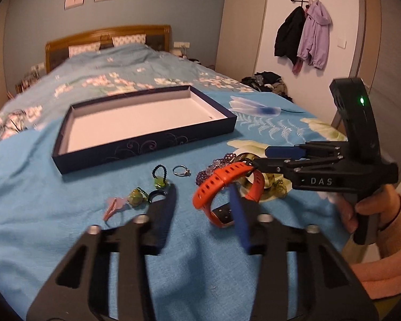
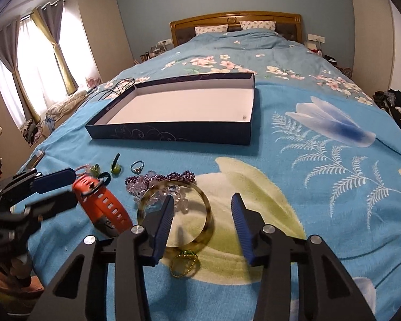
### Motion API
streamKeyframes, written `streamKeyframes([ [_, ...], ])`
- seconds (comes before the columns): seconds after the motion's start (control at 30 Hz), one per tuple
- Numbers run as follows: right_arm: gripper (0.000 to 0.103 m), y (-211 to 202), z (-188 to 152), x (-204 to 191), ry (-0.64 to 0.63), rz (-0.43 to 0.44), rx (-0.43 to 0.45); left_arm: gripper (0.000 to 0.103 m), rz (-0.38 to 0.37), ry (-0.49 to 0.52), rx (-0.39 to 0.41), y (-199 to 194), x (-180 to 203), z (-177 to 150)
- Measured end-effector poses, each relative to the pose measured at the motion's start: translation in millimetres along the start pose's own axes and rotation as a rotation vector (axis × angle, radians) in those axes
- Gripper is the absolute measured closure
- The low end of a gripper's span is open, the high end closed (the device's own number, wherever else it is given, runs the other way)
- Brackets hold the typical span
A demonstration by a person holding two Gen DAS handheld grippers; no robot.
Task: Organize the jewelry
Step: 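Grasp the orange-strap smartwatch with the left tool while the right tool grasps the tortoiseshell bangle, then carry the smartwatch in the left tool while the right tool carries the bangle over the tray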
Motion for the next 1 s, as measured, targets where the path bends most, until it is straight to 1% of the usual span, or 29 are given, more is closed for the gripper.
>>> streamKeyframes([
  [0.1,0.07,5,-1,0,0.001,0.006,-0.027,0.085,-0.026,-0.046,-0.03,6,-7,1],
  [0.17,0.079,7,-2,0,0.006,0.014,-0.044,0.086,-0.03,-0.061,-0.051,11,-10,1],
  [0.23,0.083,8,-3,1,0.011,0.021,-0.053,0.086,-0.028,-0.064,-0.067,12,-11,0],
  [0.3,0.083,10,-3,1,0.018,0.023,-0.058,0.086,-0.043,-0.065,-0.086,16,-10,-1],
  [0.37,0.086,10,-3,3,0.024,0.026,-0.063,0.079,-0.055,-0.058,-0.109,19,-8,-3],
  [0.43,0.089,10,-3,4,0.023,0.023,-0.065,0.069,-0.05,-0.041,-0.121,23,-7,-2],
  [0.5,0.091,10,-2,5,0.027,0.024,-0.067,0.066,-0.05,-0.027,-0.131,27,-7,1],
  [0.57,0.096,9,-2,6,0.031,0.03,-0.066,0.064,-0.072,-0.029,-0.144,31,-7,3],
  [0.67,0.097,7,-3,6,0.03,0.033,-0.064,0.064,-0.101,-0.033,-0.167,38,-7,6],
  [0.77,0.097,5,-4,7,0.029,0.037,-0.062,0.069,-0.118,-0.038,-0.194,47,-9,7],
  [0.83,0.095,5,-4,9,0.031,0.044,-0.067,0.079,-0.126,-0.052,-0.219,54,-12,8],
  [0.87,0.093,6,-5,9,0.031,0.049,-0.075,0.08,-0.133,-0.056,-0.227,56,-12,7],
  [0.9,0.093,8,-6,9,0.028,0.056,-0.088,0.082,-0.135,-0.061,-0.235,58,-12,7],
  [0.97,0.093,9,-4,8,0.019,0.057,-0.087,0.087,-0.148,-0.072,-0.247,61,-12,5],
  [1.0,0.093,9,-4,7,0.017,0.057,-0.086,0.092,-0.151,-0.078,-0.247,62,-11,4],
])
Point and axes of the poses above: each gripper's, at about its wrist camera, not at the fingertips, and y roughly the way its jaws point, x to its right, z to its top, the point moved 9 cm from there along y, roughly the way its jaws point, and after that the axes turned 5 degrees about -z, right-handed, at the moved point
